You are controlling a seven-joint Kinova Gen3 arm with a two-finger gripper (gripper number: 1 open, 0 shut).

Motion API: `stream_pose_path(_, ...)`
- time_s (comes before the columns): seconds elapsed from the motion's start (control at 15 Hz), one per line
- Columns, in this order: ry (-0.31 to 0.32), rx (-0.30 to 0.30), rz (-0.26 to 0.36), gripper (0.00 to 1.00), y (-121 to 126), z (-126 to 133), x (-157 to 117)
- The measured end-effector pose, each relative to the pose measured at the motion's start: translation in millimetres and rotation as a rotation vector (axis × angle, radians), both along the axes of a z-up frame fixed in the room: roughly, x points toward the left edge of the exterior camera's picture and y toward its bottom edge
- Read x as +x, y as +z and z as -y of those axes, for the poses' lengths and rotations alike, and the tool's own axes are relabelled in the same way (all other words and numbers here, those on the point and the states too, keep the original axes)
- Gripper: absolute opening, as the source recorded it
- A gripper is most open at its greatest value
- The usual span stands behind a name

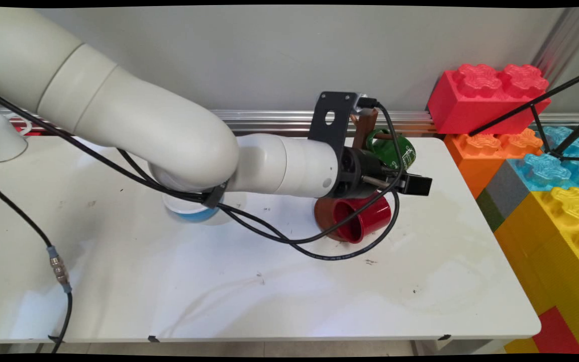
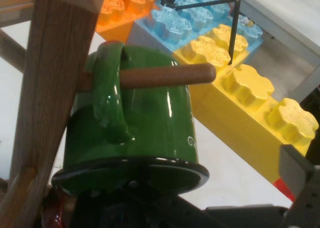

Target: Pick up the green mug from the rack, then place the picked object on the table

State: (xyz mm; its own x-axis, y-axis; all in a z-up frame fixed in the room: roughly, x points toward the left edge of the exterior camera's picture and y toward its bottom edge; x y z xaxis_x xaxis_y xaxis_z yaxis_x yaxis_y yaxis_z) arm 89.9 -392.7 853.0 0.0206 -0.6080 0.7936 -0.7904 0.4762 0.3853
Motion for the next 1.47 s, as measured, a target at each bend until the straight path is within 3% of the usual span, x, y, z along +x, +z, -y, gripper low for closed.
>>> stream_pose_path(0.07,0.002,-0.002,0.001,0.0,0.1,0.3,0.8)
stream_pose_path(1.47,0.027,0.023,0.01,0.0,-0.4,-6.7,18.0)
